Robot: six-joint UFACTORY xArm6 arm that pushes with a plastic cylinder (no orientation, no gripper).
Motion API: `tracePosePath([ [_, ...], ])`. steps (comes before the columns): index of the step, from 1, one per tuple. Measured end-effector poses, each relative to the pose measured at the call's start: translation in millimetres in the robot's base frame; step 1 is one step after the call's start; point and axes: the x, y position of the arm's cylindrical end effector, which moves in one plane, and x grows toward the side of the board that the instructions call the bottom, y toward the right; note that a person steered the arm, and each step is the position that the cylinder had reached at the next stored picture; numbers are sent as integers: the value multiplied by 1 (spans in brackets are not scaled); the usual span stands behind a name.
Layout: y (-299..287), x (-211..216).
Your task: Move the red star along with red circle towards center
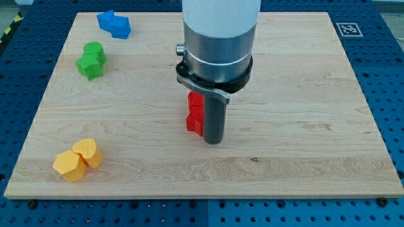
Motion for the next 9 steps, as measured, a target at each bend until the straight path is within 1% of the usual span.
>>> tracePosePath([
  [1, -10, 8],
  [2, -42, 8],
  [3, -47, 8],
  [4, -42, 2],
  [6, -40, -26],
  [9, -13, -46],
])
